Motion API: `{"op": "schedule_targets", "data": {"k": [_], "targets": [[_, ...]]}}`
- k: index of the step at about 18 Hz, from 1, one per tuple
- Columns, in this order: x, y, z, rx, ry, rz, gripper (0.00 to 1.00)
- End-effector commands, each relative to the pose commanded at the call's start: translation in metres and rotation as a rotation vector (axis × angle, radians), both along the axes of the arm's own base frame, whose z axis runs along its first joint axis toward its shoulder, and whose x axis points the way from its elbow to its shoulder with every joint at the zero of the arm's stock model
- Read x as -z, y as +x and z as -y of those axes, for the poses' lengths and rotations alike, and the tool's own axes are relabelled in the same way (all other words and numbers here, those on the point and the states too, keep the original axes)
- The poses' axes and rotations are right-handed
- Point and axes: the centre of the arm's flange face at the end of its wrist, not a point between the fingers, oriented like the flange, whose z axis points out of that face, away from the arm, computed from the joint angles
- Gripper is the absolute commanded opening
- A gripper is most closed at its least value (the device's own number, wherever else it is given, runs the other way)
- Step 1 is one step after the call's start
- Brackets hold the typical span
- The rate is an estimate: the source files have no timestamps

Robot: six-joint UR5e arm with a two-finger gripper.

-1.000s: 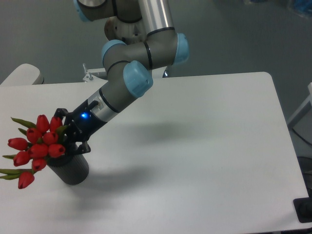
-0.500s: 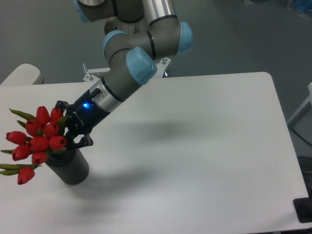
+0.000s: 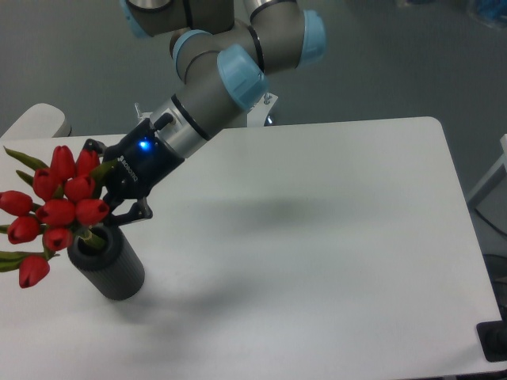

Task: Pick up the flowers from the vase
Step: 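Lift the gripped tulips up out of the black vase, then carry the tulip bunch away from the vase over the table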

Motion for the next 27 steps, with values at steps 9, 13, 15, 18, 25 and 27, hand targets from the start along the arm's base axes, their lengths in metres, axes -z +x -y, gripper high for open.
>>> {"op": "schedule_targets", "data": {"k": [9, 13, 15, 18, 25, 27], "targets": [[-0.062, -0.029, 0.007, -0.055, 0.062, 0.080, 0.36], [-0.071, -0.059, 0.021, -0.098, 0.085, 0.071, 0.36], [-0.071, -0.082, 0.029, -0.129, 0.093, 0.074, 0.36], [-0.052, -0.130, 0.042, -0.186, 0.090, 0.066, 0.36], [-0.010, -0.217, 0.062, -0.255, 0.100, 0.011, 0.35], [-0.003, -0.232, 0.071, -0.259, 0.113, -0.032, 0.35]]}}
